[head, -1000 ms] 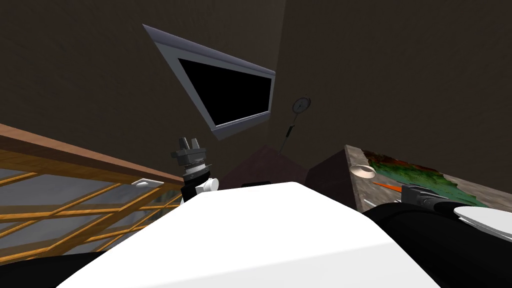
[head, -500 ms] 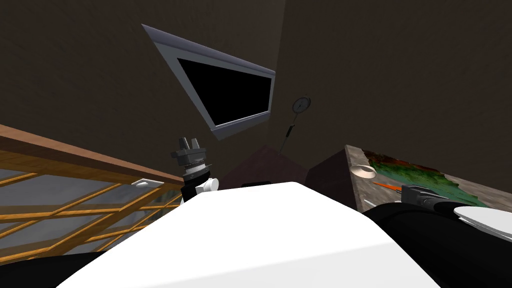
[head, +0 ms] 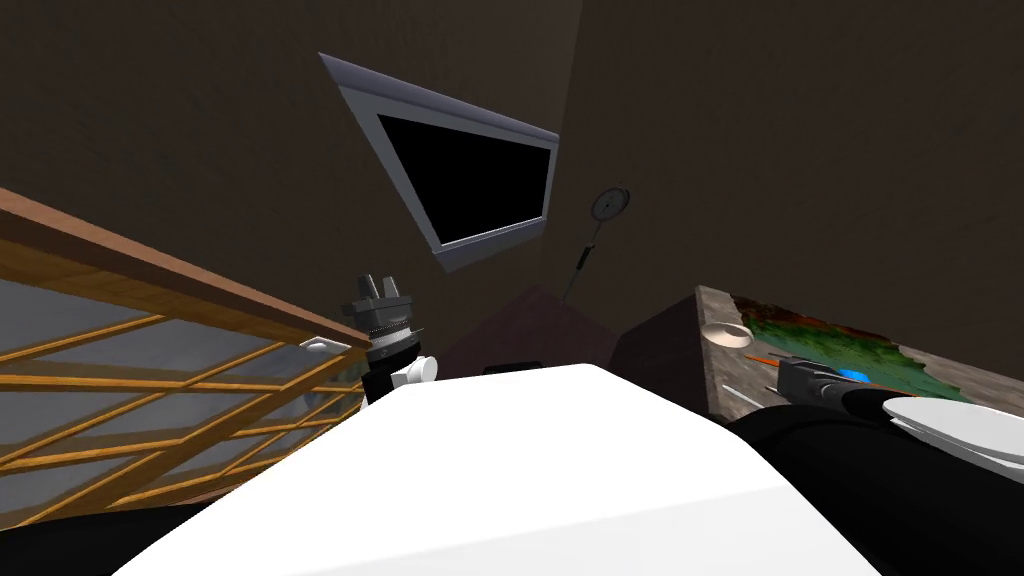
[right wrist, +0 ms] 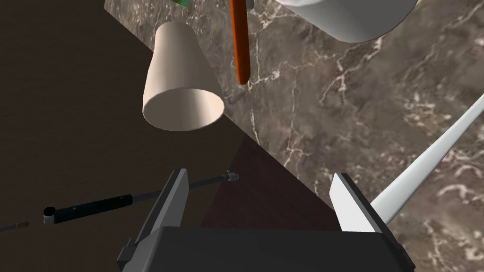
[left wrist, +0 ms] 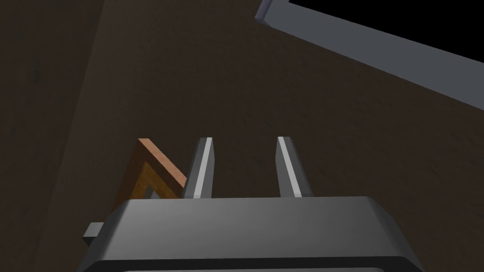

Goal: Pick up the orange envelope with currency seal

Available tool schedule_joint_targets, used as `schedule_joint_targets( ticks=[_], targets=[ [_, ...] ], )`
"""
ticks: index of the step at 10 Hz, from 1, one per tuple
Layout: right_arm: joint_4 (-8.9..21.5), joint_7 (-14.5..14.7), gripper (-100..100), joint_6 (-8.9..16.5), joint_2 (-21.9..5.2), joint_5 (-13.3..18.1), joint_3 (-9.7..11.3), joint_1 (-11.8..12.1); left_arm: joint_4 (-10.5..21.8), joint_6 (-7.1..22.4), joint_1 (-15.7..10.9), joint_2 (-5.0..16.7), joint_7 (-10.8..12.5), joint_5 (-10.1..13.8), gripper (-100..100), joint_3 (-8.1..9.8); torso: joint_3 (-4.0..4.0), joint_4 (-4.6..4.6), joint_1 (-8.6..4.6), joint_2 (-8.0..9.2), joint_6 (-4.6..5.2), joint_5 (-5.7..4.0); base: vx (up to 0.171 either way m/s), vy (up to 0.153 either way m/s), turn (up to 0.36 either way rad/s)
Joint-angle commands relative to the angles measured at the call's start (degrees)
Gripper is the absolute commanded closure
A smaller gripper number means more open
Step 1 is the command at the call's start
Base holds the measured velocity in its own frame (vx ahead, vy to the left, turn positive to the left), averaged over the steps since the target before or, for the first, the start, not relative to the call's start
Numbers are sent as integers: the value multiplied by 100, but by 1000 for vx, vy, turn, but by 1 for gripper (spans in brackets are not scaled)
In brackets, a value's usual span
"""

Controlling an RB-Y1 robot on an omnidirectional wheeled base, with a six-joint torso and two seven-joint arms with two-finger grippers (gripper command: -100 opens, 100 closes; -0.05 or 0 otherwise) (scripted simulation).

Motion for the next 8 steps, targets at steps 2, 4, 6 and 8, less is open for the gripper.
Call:
schedule_joint_targets(
  ticks=[2,4,6,8],
  targets=[
    [-181,-233,-100,-354,-159,42,-181,-120,0,0,0,0,0,0,0,0,3,2,-7,3,2,-2,-226,39,119],
    [-228,-290,-100,-446,-207,52,-247,-148,0,0,1,1,0,0,0,1,-5,-1,-34,-12,5,-8,-137,-19,25],
    [-323,-405,-100,-637,-315,66,-398,-198,0,0,1,1,0,0,0,2,-10,-4,-53,-18,3,-13,-172,-62,42],
    [-430,-516,-100,-835,-447,70,-572,-237,0,0,1,2,0,0,0,2,-6,-2,-68,-14,4,-17,-191,-78,16]
  ],
)
